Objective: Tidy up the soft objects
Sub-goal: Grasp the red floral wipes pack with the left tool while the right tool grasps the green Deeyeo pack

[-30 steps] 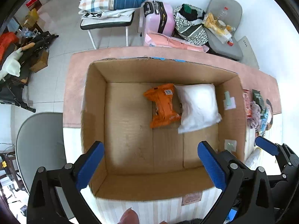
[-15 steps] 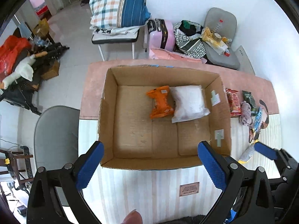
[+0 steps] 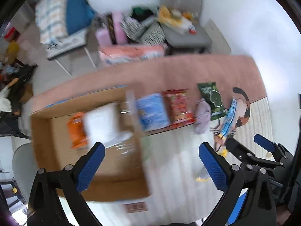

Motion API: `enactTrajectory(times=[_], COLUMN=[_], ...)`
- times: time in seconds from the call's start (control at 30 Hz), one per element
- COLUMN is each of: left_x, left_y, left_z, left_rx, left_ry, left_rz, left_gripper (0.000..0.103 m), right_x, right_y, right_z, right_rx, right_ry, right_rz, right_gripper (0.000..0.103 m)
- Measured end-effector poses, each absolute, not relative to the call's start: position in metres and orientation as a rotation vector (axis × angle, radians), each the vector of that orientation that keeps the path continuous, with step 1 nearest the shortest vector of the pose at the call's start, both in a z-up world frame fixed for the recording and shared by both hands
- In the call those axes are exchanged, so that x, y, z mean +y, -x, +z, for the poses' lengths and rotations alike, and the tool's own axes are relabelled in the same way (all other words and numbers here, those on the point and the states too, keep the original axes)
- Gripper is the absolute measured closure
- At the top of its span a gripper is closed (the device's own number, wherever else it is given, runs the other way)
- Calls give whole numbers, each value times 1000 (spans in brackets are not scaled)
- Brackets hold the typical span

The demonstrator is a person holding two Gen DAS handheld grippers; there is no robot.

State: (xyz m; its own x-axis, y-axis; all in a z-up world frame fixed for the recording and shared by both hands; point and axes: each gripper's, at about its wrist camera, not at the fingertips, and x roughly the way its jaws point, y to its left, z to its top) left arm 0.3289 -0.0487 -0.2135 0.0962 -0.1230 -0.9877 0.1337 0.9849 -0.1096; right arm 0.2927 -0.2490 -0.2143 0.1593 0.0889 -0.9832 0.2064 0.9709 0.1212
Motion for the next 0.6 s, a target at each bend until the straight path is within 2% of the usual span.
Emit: enactTrajectory(times=[0.07,0.2,0.27,0.4,0.6], left_x=[-76,-120,-128,-143,-156], left_y=[-358,-408,-421,-437,-446], left_z=[-242,-312,-339,-394,-441], left_rx=[1521,1678,1733,1854,1956], left_ry=[-18,-22,-8,17,-20], left_rz=[-200,-186,-172,-158,-131], left_gripper=[5,28,33,33,33], right_x=[-274,-316,-326,-332,-338], right_y=[-315,-360,-376,-395,-411], right_z=[-235,-287,-311,-347,-388], right_rx=[1455,1537,1575,1640,1717], right_ry=[-260,-290,-293,-269,-250], right_rz=[-97,-96,-86,-54,-27], right_gripper=[1,14,19,23,24])
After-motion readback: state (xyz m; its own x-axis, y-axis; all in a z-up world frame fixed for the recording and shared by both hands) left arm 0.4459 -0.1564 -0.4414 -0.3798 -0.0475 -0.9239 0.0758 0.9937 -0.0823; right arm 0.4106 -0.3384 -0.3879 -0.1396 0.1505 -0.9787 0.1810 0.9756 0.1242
